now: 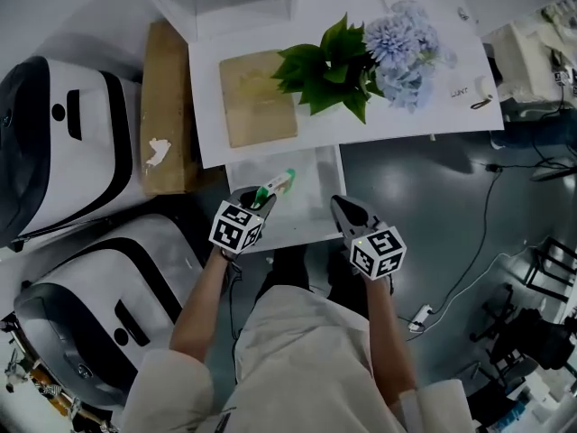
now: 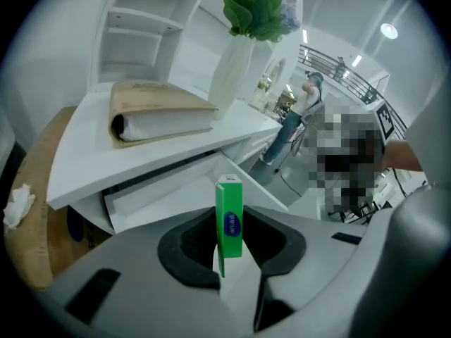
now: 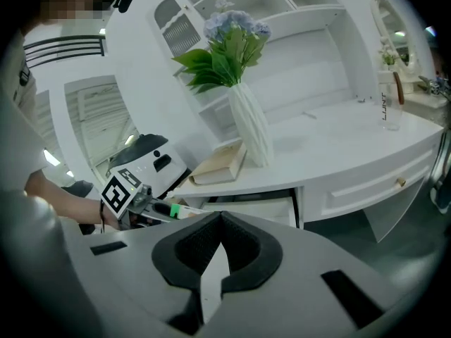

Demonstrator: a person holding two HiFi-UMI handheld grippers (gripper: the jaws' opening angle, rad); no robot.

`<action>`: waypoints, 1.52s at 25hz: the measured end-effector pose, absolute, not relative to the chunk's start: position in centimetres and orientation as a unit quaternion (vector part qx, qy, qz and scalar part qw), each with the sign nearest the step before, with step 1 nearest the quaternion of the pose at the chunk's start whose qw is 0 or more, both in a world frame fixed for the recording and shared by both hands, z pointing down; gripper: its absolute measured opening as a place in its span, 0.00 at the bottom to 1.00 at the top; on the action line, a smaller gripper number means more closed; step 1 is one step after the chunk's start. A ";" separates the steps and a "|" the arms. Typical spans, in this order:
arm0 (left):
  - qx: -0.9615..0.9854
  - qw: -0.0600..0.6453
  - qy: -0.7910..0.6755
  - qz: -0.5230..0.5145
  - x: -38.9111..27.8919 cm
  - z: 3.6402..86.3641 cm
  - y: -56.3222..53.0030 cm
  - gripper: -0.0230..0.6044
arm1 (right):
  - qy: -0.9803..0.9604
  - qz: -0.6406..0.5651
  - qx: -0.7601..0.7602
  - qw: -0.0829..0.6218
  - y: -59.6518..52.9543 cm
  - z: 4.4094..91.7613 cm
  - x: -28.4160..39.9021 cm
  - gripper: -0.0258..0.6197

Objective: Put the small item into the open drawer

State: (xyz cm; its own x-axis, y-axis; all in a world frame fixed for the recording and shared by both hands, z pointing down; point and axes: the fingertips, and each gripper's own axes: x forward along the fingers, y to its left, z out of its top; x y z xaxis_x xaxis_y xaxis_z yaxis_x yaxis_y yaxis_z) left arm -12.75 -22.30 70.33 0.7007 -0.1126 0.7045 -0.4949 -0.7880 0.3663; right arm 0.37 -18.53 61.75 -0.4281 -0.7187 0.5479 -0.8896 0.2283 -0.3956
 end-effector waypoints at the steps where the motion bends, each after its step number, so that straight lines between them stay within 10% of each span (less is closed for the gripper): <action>1: 0.878 0.277 -0.165 0.353 -12.8 71.2 -22.1 0.20 | -0.772 0.344 0.519 0.126 -18.6 62.1 0.1 0.08; 38: 0.755 0.578 -0.131 0.282 -6.3 83.3 -22.4 0.20 | -0.747 0.372 0.518 0.188 -18.7 67.6 -3.4 0.08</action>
State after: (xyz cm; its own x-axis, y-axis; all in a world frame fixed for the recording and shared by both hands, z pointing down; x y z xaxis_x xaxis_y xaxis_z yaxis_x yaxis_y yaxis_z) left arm -6.27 -22.43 83.26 0.8069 0.1268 0.5769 -0.5236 -0.2984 0.7980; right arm -3.39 -18.75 67.61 -0.3926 -0.6332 0.6670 -0.9138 0.1866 -0.3608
